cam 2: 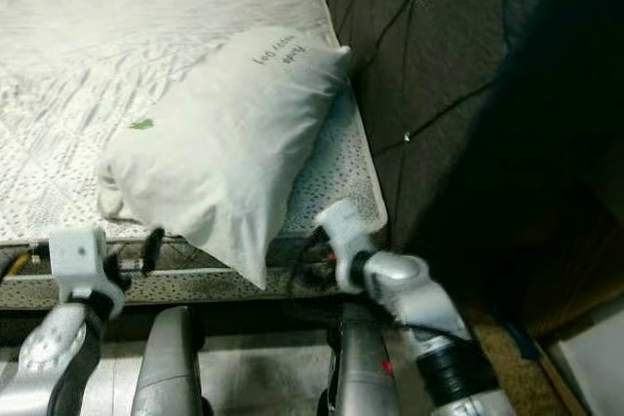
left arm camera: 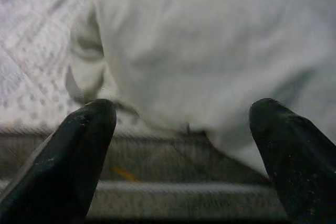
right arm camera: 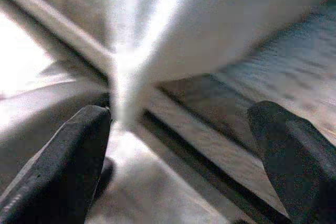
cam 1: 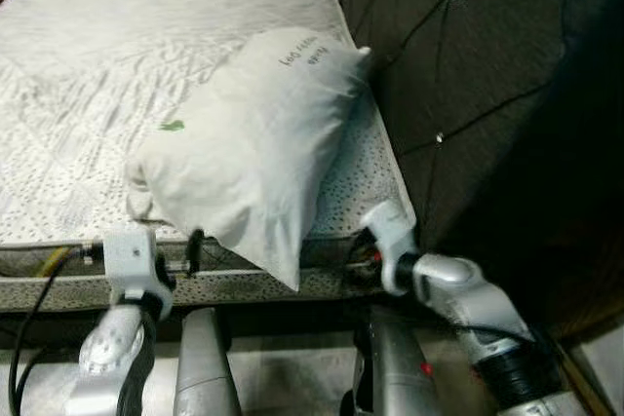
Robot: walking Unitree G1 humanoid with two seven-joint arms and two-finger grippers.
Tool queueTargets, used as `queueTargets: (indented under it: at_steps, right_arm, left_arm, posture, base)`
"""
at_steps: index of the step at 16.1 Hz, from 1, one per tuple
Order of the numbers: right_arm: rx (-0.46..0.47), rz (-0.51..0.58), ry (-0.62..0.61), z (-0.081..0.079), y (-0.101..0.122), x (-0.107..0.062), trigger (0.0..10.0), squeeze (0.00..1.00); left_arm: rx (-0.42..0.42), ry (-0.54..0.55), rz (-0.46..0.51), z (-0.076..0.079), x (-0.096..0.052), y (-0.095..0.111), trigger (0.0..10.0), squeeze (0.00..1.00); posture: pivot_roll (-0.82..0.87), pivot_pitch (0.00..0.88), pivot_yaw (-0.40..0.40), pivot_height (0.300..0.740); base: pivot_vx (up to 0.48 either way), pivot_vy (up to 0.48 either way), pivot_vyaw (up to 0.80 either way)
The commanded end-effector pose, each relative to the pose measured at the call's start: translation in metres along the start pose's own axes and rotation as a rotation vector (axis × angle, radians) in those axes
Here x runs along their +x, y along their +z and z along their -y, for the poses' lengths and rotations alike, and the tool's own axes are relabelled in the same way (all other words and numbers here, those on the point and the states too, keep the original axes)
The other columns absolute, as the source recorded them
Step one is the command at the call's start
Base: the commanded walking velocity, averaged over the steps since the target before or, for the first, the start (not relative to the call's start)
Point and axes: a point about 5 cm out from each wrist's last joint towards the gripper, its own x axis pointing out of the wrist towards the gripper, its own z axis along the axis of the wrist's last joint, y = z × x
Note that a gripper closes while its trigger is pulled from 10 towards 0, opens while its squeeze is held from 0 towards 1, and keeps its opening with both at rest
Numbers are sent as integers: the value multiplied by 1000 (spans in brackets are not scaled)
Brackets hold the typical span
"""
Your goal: Clean up the room
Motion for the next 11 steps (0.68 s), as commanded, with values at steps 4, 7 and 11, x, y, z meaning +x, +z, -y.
queueTargets:
  at_steps: [4, 7, 11]
  right_arm:
    - [35, -10, 94, -22, 7, 10, 10000, 0]
    - [60, 66, 7, -21, 17, 22, 10000, 0]
    - [133, 67, -163, -12, 15, 26, 10000, 0]
  left_arm:
    - [42, 40, -9, -13, -20, 3, 10000, 0]
    - [60, 39, -12, -13, -27, 4, 10000, 0]
    - [79, 44, 8, -14, -25, 11, 10000, 0]
  posture:
    - [163, 25, -66, 537]
    - [177, 33, -63, 517]
    - [181, 25, -53, 487]
  base:
    - [0, 0, 0]
    - [0, 0, 0]
    - [0, 0, 0]
